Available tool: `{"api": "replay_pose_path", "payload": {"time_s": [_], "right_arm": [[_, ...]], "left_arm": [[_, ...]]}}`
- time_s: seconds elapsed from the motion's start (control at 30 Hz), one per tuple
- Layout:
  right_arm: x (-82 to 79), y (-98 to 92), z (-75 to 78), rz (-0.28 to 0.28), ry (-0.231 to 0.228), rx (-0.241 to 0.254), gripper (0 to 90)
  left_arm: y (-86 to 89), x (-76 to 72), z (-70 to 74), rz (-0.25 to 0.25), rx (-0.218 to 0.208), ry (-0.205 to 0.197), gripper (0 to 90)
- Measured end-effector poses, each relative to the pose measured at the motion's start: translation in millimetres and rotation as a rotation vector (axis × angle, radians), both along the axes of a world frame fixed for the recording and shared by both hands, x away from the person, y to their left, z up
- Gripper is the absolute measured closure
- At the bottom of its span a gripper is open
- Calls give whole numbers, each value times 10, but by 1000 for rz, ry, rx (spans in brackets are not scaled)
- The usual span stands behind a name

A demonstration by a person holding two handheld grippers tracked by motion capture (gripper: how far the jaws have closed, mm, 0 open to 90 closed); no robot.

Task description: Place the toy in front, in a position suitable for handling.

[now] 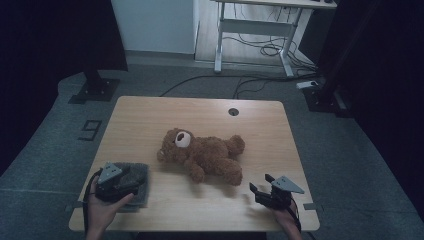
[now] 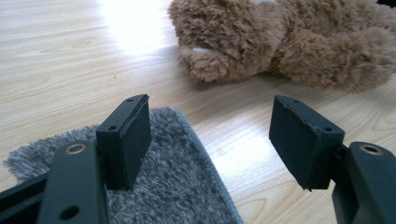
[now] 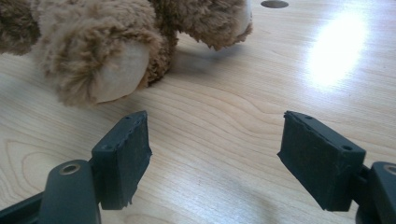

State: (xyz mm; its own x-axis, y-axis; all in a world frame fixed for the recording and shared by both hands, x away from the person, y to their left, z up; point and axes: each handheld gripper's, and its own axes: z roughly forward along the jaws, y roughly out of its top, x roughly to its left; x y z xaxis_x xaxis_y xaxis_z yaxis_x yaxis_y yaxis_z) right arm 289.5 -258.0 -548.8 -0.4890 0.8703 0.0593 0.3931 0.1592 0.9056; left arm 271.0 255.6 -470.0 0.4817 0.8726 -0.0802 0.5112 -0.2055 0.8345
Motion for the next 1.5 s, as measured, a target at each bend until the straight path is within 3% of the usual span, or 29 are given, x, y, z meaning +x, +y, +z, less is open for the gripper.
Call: {"api": "replay_pose_path", "payload": {"time_s": [0.53,0.67,1.0,1.1,1.27,1.37,1.5], "right_arm": [[-2,94,128,22,-28,51,234],[14,179,238,45,-41,87,222],[66,418,419,107,-73,80,206],[162,509,464,118,-78,92,202],[275,619,441,131,-59,80,198],[326,713,377,143,-37,48,198],[349,749,332,144,-19,32,231]], "left_arm": [[-199,105,34,-31,13,-2,290],[-292,216,56,-47,26,10,288],[-544,613,11,-56,51,55,271],[-624,771,-52,-51,74,78,259],[-634,906,-173,-36,88,107,257],[-632,991,-291,-32,81,137,263],[-651,1038,-371,-29,76,144,331]]}}
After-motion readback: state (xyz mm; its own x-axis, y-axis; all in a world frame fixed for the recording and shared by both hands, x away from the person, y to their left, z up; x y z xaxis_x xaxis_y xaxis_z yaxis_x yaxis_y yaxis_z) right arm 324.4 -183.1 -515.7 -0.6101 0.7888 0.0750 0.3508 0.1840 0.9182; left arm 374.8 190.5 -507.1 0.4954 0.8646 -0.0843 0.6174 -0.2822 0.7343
